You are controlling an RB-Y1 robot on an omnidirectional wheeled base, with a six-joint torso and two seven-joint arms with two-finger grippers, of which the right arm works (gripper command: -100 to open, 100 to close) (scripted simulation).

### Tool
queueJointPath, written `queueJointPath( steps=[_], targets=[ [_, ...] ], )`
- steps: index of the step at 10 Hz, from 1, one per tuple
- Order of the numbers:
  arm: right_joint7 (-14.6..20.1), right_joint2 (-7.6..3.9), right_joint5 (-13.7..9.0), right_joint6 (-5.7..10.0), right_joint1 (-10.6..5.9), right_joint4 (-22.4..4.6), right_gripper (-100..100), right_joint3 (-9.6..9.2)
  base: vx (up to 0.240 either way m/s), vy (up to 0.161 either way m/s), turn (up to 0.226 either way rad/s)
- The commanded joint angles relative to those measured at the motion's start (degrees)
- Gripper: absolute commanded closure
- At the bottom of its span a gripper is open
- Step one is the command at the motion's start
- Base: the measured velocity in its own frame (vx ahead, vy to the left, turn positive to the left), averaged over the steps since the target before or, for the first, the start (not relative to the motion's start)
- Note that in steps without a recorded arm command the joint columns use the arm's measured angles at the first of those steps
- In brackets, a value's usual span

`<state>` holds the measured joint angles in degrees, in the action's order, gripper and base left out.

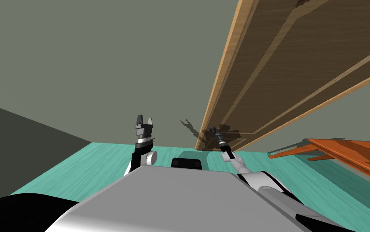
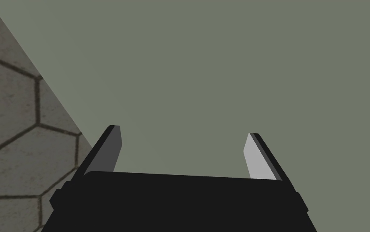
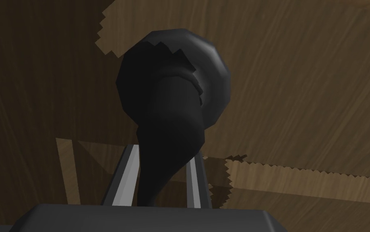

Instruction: Pull the door open

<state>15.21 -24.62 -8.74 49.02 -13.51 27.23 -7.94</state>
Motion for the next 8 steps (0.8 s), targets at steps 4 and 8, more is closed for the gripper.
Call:
queueJointPath(
  steps=[4, 8],
  targets=[
    [1.6, -1.35, 0.3, 1.73, 0.97, 0.1, 100, -1.19, -0.057, -0.021, 0.061],
    [4.6, -3.99, 1.0, 5.15, 2.89, 0.3, 100, -3.53, -0.179, -0.085, 0.120]
  ],
)
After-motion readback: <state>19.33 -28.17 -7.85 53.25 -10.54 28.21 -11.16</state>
